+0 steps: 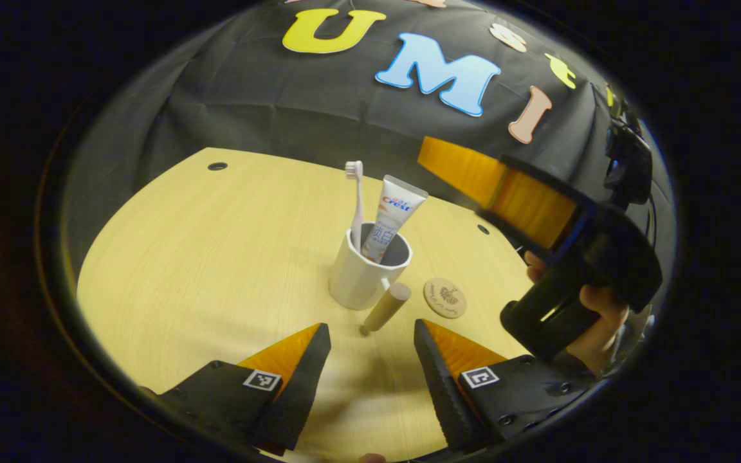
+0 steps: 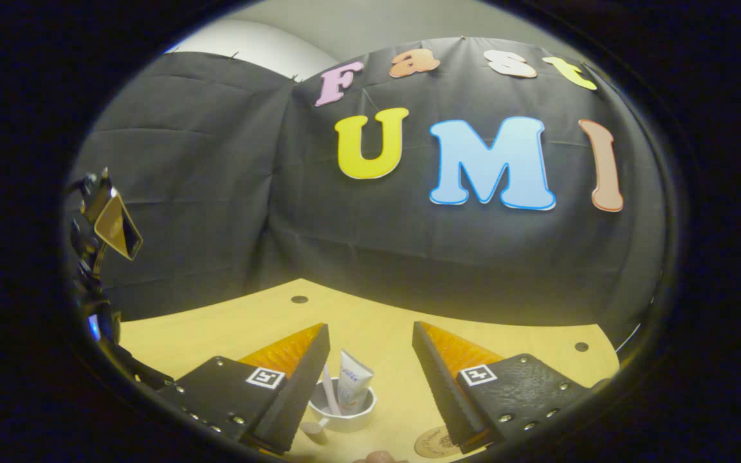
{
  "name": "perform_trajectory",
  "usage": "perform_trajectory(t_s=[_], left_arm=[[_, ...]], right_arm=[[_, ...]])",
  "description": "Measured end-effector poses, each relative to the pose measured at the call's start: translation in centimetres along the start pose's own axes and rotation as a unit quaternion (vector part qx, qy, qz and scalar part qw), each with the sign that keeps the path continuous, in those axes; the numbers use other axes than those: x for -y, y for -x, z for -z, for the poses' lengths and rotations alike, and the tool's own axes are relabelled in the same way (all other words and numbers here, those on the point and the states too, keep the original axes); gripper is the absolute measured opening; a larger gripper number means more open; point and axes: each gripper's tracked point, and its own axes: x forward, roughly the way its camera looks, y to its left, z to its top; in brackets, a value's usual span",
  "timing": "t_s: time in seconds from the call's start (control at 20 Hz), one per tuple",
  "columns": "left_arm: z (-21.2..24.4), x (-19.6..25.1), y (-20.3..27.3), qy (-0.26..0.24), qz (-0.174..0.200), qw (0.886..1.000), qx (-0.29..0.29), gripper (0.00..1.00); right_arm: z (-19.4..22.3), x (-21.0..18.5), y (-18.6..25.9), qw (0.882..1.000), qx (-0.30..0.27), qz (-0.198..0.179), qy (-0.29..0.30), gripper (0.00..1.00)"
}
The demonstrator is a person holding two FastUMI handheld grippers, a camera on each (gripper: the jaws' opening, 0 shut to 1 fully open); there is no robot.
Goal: Put the toothbrush and toothpaste on the desktop into the cup, then pick up the cup and place it on the coaster on the desktop.
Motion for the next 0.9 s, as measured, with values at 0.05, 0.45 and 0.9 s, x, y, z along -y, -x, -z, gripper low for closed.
perform_trajectory(t_s=[0.05,0.45,0.9], left_arm=[[-0.2,0.2,-0.4,0.001,0.001,1.000,-0.004,0.87],[-0.1,0.9,-3.8,0.005,0.002,0.998,-0.067,0.86],[-0.1,2.2,-6.7,0.008,-0.008,0.992,-0.125,0.87]], right_arm=[[-0.5,0.6,0.5,1.000,-0.001,0.007,-0.005,0.82],[-0.8,5.2,3.7,0.998,-0.036,0.051,-0.020,0.83],[-0.6,9.7,7.7,0.993,-0.061,0.095,-0.034,0.83]])
